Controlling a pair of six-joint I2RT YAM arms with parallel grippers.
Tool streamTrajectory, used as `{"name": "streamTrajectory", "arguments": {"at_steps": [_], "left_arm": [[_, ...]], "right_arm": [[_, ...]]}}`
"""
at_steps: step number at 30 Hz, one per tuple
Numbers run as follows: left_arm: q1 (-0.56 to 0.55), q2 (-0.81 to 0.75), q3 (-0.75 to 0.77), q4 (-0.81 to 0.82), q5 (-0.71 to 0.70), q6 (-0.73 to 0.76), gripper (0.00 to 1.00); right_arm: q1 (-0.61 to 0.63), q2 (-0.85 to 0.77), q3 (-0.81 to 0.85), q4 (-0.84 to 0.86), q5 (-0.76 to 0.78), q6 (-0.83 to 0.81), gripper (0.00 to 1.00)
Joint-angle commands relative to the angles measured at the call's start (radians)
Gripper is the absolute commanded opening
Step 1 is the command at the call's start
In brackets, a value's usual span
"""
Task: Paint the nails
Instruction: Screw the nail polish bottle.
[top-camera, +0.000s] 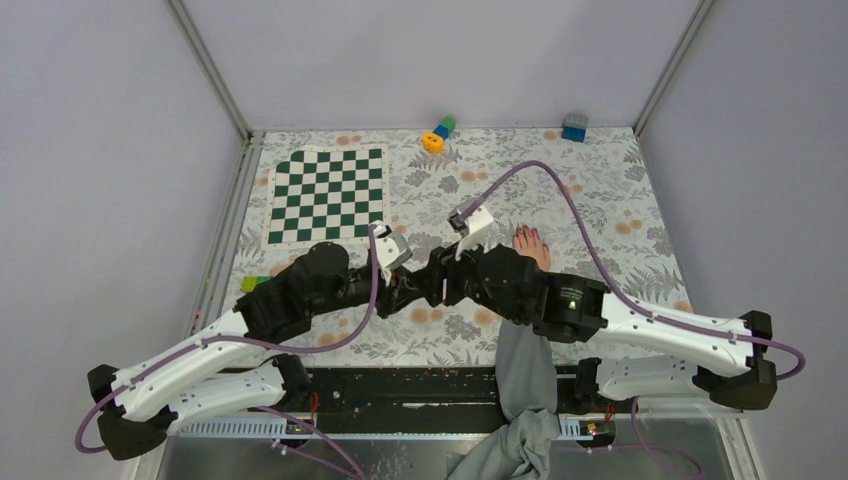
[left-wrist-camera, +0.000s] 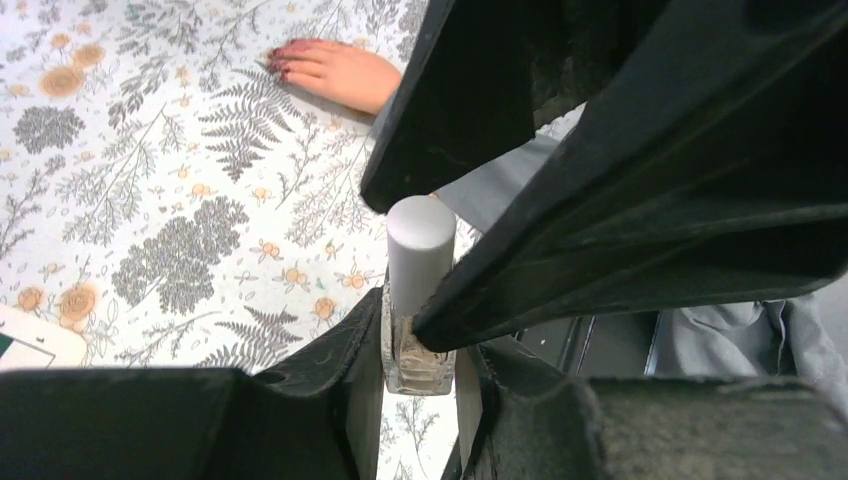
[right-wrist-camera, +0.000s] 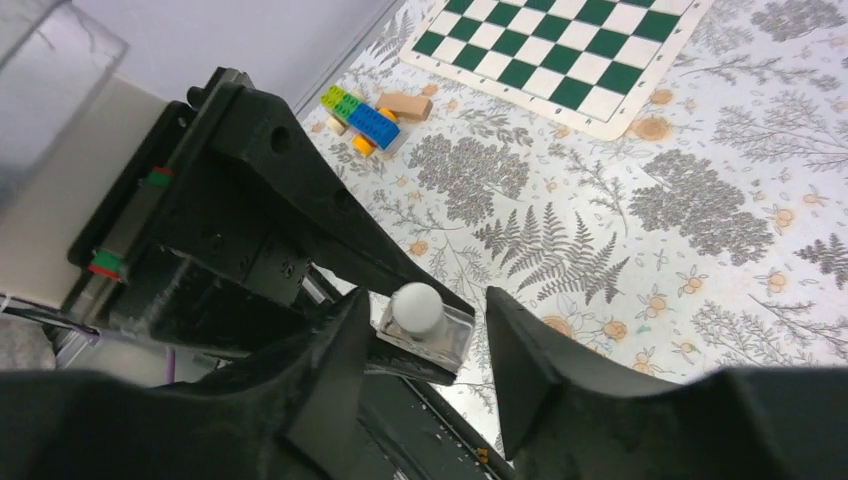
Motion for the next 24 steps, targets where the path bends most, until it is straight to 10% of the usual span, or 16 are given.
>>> {"name": "streamTrajectory", "arguments": {"at_steps": [1,11,24], "left_arm": [[0.014,0.012,0.023,0.159,-0.025,0.003,0.00],[0.013,0.040,0.031,0.178,0.206,0.025,0.00],[0.010,0.061,0.031,0.253,0.685,0.022,0.00]], "right_arm": [[0.028,-0.094,-0.033,0.041,-0.007,0.053,0.60],[0.009,-0.295,-0.161,0.103,0.075,-0.048,0.67],[0.010,-0.555,-0.362,0.475,-0.608,-0.342,0.71]]}}
